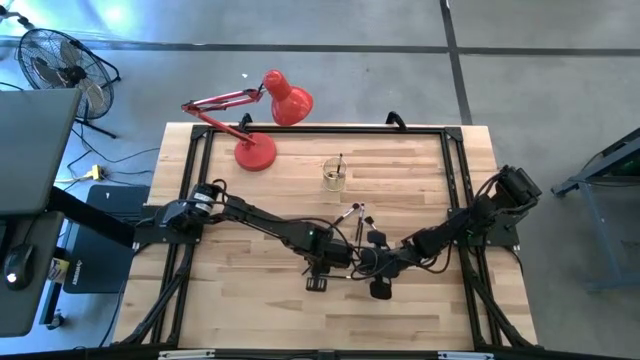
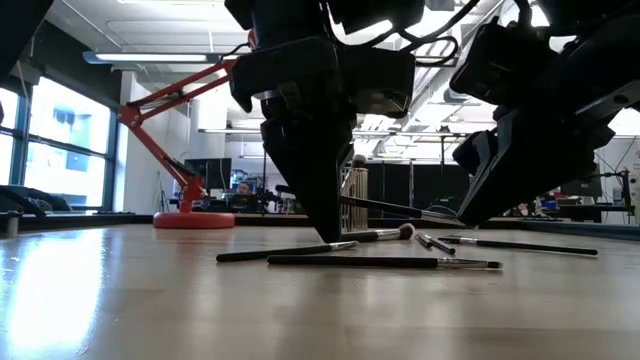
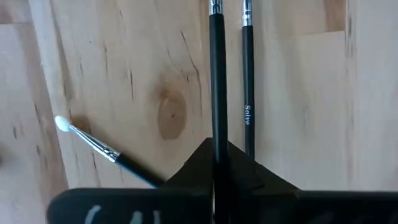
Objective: Put items in baskets/containers
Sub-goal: Put the makeup brush into the wire bin
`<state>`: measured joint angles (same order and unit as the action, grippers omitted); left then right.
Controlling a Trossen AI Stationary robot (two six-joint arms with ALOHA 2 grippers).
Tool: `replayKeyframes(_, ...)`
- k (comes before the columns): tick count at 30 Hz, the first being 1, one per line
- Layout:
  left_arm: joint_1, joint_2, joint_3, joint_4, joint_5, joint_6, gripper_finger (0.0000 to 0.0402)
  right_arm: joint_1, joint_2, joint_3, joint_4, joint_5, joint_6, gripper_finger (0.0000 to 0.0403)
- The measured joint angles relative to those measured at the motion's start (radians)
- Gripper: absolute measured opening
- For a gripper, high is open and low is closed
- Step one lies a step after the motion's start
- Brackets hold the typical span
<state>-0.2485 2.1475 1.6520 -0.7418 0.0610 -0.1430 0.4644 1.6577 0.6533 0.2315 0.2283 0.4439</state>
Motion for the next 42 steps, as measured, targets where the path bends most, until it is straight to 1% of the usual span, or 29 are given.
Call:
replayKeyframes(5, 0.000, 0.000, 0.000, 0.001, 0.004, -0.009, 0.0005, 0.000, 0.000, 0.000, 0.004, 0.008, 0.008, 0.0000)
replayKeyframes(9, 0.000, 0.000, 0.000, 0.005, -0.024, -0.072, 0.0004, 0.000, -0.010, 0.000, -0.018, 0.007, 0.027, 0.0000)
replayKeyframes(12, -0.001, 0.000, 0.001, 0.007, -0.041, -0.095, 0.0003, 0.000, -0.046, 0.000, -0.065, 0.012, 0.027, 0.0001)
replayKeyframes(21, 0.000, -0.003, 0.003, 0.049, -0.038, -0.130, 0.0002, 0.000, -0.187, 0.000, -0.202, 0.011, 0.057, 0.0001)
replayKeyframes(24, 0.000, -0.003, 0.000, 0.031, -0.036, -0.143, 0.0001, 0.001, -0.217, 0.000, -0.244, -0.001, 0.103, 0.0002)
replayKeyframes(26, 0.000, -0.010, -0.003, 0.017, -0.040, -0.143, 0.0001, 0.002, -0.226, 0.000, -0.248, -0.005, 0.127, 0.0014)
replayKeyframes(28, 0.000, -0.023, 0.000, 0.027, -0.042, -0.143, 0.0001, 0.002, -0.228, 0.000, -0.239, -0.005, 0.136, 0.0035)
replayKeyframes(32, 0.000, -0.020, -0.001, 0.024, -0.048, -0.145, 0.0001, 0.001, -0.227, 0.000, -0.250, 0.002, 0.150, 0.0095)
replayKeyframes(36, 0.000, -0.031, -0.007, -0.015, -0.047, -0.145, 0.0001, 0.001, -0.240, 0.000, -0.304, -0.011, 0.217, 0.0148)
replayKeyframes(38, -0.006, -0.055, -0.037, -0.044, -0.053, -0.137, 0.0001, 0.001, -0.248, 0.000, -0.366, -0.071, 0.271, 0.0161)
replayKeyframes(39, -0.007, -0.070, -0.062, -0.031, -0.062, -0.139, 0.0000, 0.001, -0.254, 0.000, -0.395, -0.105, 0.314, 0.0164)
replayKeyframes(42, -0.010, -0.147, -0.188, -0.014, -0.081, -0.177, 0.0000, 0.014, -0.261, 0.000, -0.473, -0.157, 0.439, 0.0164)
